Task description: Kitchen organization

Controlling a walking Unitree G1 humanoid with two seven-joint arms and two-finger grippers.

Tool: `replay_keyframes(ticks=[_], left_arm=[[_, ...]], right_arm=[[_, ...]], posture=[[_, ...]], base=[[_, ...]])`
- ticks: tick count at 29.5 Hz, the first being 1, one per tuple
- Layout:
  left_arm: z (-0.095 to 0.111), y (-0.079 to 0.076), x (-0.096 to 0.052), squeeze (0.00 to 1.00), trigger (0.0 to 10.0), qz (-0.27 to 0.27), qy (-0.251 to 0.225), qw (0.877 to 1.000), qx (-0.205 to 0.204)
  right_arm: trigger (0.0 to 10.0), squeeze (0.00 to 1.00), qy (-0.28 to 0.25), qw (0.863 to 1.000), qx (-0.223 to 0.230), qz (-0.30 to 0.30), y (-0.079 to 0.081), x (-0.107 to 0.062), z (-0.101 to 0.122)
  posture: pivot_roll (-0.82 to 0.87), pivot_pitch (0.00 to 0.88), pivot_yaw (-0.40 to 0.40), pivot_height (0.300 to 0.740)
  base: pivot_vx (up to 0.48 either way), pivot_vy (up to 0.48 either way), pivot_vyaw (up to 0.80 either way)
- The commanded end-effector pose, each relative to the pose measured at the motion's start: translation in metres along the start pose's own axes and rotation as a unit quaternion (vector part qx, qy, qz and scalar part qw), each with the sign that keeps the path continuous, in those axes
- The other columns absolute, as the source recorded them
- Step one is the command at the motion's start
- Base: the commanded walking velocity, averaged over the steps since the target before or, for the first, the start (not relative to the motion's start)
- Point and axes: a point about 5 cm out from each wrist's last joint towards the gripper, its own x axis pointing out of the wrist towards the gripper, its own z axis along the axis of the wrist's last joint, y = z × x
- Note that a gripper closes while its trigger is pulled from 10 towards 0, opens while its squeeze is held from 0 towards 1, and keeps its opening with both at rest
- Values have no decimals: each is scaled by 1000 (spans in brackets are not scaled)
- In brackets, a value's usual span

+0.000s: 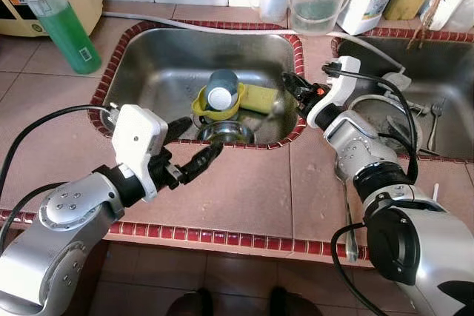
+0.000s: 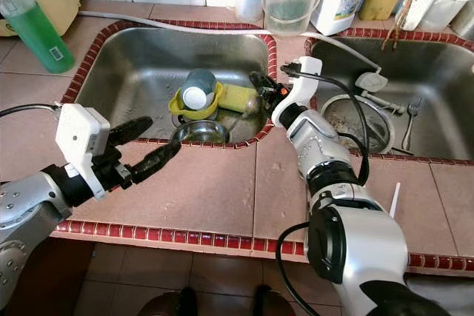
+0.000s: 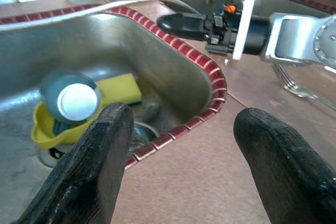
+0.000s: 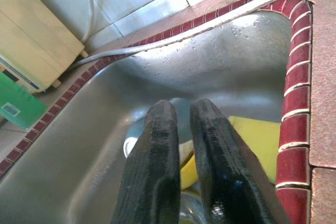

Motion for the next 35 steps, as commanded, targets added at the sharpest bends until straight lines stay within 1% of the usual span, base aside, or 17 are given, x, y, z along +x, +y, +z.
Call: replay_keyframes(ticks=[1, 7, 10, 12, 18, 19, 20, 21, 22, 23, 26, 27, 29, 30, 32, 35], left_arm=[[-4, -2, -2, 0, 10000, -10, 14, 1000, -5], [-4, -1, -3, 0, 10000, -11, 14, 1000, -9], [-4, 1, -3, 0, 10000, -8, 14, 1000, -7], [-4, 2, -3, 0, 10000, -3, 14, 1000, -5], [-6, 10, 0, 0, 10000, 23, 5, 1000, -11], [-6, 10, 0, 0, 10000, 25, 4, 1000, -12], [-6, 12, 1, 0, 10000, 32, 0, 999, -14], [-5, 13, 2, 0, 10000, 38, -4, 999, -15], [-5, 14, 3, 0, 10000, 41, -6, 999, -15], [-5, 14, 4, 0, 10000, 43, -9, 999, -18], [-5, 16, 5, 0, 10000, 48, -13, 999, -21], [-8, 20, 7, 0, 10000, 59, -16, 998, -22], [-9, 24, 9, 0, 10000, 78, -21, 997, -18], [-9, 26, 10, 0, 10000, 87, -25, 996, -17], [-11, 32, 13, 0, 10000, 118, -29, 993, -8], [-14, 41, 20, 0, 10000, 155, -33, 987, -19]], right_arm=[[10000, 1000, 19, 1000, 16, -13, -6, -6, -13], [10000, 1000, 18, 1000, 13, -11, -5, -5, -12], [10000, 1000, 16, 1000, -9, -10, -3, -3, -9], [10000, 1000, 12, 1000, -13, -5, -1, -2, -7], [10000, 1000, -27, 997, -67, 4, 5, 3, 17], [10000, 1000, -32, 997, -69, 6, 5, 4, 19], [10000, 945, -45, 996, -77, 7, 6, 4, 26], [10000, 333, -59, 995, -84, 12, 8, 4, 33], [10000, 333, -65, 994, -85, 15, 9, 5, 36], [10000, 0, -70, 994, -88, 17, 10, 5, 39], [10000, 0, -83, 992, -95, 27, 13, 4, 44], [10000, 0, -93, 990, -107, 29, 15, 3, 47], [10000, 0, -100, 987, -125, 24, 17, 0, 48], [10000, 0, -102, 986, -131, 18, 17, -1, 48], [10000, 0, -108, 981, -161, 0, 16, -5, 47], [10000, 0, -113, 976, -183, -25, 15, -10, 46]], posture=[[79, 289, 62, 740], [81, 290, 64, 740], [83, 286, 60, 740], [83, 283, 58, 740], [73, 258, 50, 740], [73, 258, 50, 740], [69, 248, 47, 740], [67, 243, 47, 740], [65, 238, 46, 740], [63, 234, 44, 740], [57, 223, 42, 740], [50, 203, 34, 740], [47, 192, 30, 740], [45, 190, 28, 740], [38, 171, 20, 740], [26, 145, 9, 740]], base=[[0, 0, 0], [0, 0, 0], [0, 0, 0], [0, 0, 0], [0, 0, 0], [0, 0, 0], [0, 0, 0], [0, 0, 0], [0, 0, 0], [0, 0, 0], [0, 0, 0], [0, 0, 0], [0, 0, 0], [0, 0, 0], [0, 0, 0], [0, 0, 0]])
